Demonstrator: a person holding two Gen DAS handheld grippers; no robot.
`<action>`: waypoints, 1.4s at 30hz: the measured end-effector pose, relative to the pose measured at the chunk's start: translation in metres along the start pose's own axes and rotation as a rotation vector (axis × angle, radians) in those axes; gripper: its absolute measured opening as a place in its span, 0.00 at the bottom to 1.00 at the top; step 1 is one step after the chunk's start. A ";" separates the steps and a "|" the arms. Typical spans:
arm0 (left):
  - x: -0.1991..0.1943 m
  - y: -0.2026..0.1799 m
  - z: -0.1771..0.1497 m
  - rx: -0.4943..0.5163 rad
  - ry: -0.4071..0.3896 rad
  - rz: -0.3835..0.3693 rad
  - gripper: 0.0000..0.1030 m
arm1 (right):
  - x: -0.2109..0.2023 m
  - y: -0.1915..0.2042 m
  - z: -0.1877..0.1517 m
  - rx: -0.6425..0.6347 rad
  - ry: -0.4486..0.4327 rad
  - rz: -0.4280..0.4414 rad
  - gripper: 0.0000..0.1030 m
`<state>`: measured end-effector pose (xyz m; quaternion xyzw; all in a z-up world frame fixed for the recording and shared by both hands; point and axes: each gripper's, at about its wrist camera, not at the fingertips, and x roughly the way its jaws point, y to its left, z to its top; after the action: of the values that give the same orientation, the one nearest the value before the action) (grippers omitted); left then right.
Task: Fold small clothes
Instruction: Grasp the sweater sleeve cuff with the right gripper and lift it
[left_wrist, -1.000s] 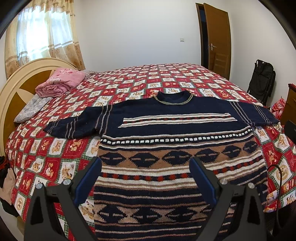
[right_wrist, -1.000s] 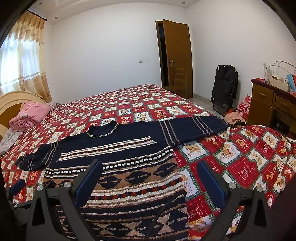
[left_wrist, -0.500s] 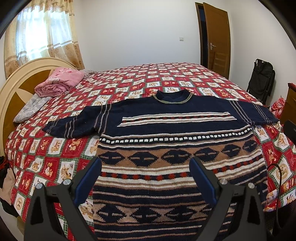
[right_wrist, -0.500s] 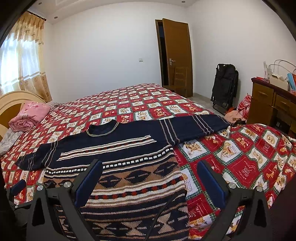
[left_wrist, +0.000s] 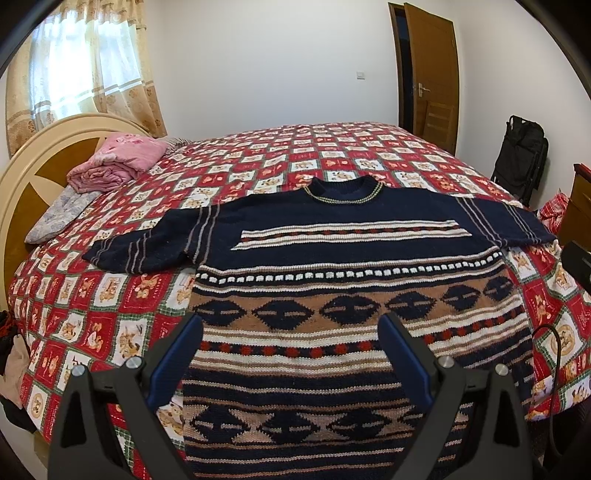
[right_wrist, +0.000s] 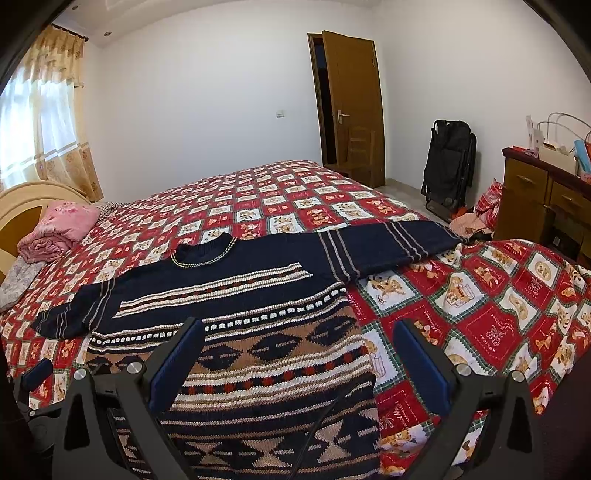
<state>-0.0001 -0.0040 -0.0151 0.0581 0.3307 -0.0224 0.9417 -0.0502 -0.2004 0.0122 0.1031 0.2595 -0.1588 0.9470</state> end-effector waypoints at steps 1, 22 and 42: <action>0.000 0.000 0.000 0.000 0.000 0.000 0.95 | 0.002 -0.002 0.000 0.005 0.008 0.004 0.99; 0.074 -0.003 0.035 0.038 0.109 -0.104 0.95 | 0.201 -0.259 0.112 0.477 0.323 -0.090 0.65; 0.133 -0.004 0.065 -0.041 0.181 -0.036 0.95 | 0.341 -0.358 0.131 0.615 0.444 -0.328 0.35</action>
<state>0.1432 -0.0164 -0.0484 0.0346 0.4159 -0.0272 0.9084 0.1613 -0.6541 -0.0963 0.3703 0.4112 -0.3516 0.7551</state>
